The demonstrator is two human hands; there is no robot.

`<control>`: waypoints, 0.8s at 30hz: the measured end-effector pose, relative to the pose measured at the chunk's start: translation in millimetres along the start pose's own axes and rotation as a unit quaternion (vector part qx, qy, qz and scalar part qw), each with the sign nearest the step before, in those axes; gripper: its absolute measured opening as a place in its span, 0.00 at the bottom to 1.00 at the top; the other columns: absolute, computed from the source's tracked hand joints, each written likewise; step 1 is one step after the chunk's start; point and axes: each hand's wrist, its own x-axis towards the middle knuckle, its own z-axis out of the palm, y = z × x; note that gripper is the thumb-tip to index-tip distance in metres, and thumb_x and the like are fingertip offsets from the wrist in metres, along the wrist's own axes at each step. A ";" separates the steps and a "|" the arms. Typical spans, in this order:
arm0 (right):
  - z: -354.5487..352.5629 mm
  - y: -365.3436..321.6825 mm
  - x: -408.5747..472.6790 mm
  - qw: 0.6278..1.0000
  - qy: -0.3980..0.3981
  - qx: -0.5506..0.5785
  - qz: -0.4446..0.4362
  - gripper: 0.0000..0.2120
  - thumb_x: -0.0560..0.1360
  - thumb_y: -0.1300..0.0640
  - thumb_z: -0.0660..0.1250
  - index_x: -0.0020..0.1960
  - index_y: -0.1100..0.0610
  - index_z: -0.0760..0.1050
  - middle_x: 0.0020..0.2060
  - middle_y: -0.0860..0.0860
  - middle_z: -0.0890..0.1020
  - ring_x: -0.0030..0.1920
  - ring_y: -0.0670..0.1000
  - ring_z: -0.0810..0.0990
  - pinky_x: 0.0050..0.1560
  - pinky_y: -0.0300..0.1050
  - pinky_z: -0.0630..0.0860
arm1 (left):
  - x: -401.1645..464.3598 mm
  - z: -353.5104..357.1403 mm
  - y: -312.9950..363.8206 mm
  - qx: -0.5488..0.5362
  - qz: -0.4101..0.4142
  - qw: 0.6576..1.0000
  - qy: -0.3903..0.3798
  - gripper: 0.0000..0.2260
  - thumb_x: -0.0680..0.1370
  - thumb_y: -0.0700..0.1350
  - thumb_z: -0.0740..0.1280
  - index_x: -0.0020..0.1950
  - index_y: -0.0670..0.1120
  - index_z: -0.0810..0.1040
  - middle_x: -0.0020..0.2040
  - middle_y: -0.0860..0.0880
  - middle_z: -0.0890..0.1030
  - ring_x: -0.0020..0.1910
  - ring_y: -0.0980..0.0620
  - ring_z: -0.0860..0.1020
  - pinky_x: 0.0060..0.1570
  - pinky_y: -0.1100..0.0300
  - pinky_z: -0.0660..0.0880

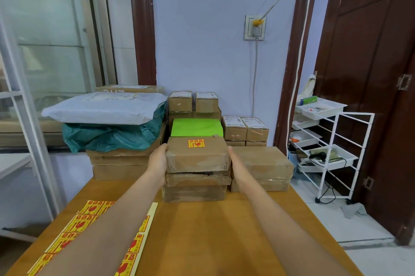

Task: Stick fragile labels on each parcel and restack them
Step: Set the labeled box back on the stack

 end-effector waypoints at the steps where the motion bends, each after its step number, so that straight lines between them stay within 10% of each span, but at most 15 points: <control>1: 0.0 -0.6 -2.5 1.000 0.000 0.006 0.005 0.30 0.78 0.35 0.51 0.74 0.50 0.64 0.68 0.47 0.71 0.71 0.50 0.66 0.68 0.43 0.62 | 0.0 -1.7 -1.3 -0.003 -0.001 1.000 0.003 0.12 0.81 0.51 0.58 0.57 0.46 0.75 0.46 0.46 0.80 0.44 0.48 0.77 0.50 0.53 0.74; 5: -9.7 3.7 -7.7 1.000 0.013 0.012 0.018 0.38 0.71 0.27 0.55 0.74 0.48 0.65 0.71 0.48 0.68 0.72 0.52 0.66 0.73 0.55 0.60 | -10.4 -9.7 -8.2 0.001 0.018 1.000 0.023 0.11 0.82 0.50 0.56 0.61 0.47 0.72 0.52 0.46 0.77 0.46 0.50 0.75 0.43 0.58 0.71; 12: -41.9 2.6 -23.4 0.994 0.052 -0.098 -0.022 0.28 0.80 0.38 0.51 0.73 0.54 0.66 0.70 0.51 0.70 0.70 0.51 0.67 0.72 0.54 0.62 | -27.4 -32.3 -42.8 0.089 0.048 0.990 0.099 0.17 0.81 0.48 0.57 0.66 0.42 0.73 0.62 0.43 0.76 0.61 0.43 0.73 0.61 0.50 0.68; 17: -62.0 5.5 -44.2 0.977 0.062 -0.202 -0.036 0.24 0.81 0.46 0.56 0.71 0.59 0.68 0.67 0.53 0.73 0.67 0.53 0.71 0.66 0.47 0.66 | -54.7 -37.9 -73.6 0.209 0.124 0.966 0.093 0.09 0.82 0.42 0.57 0.54 0.39 0.75 0.45 0.41 0.78 0.41 0.46 0.74 0.39 0.56 0.69; 24: -103.6 25.3 -55.4 0.936 0.081 -0.341 -0.043 0.08 0.80 0.60 0.59 0.54 0.57 0.77 0.44 0.48 0.78 0.48 0.48 0.74 0.40 0.35 0.67 | -84.0 -14.6 -120.9 0.495 0.196 0.845 -0.054 0.05 0.80 0.48 0.59 0.52 0.50 0.74 0.41 0.52 0.80 0.38 0.54 0.78 0.37 0.59 0.73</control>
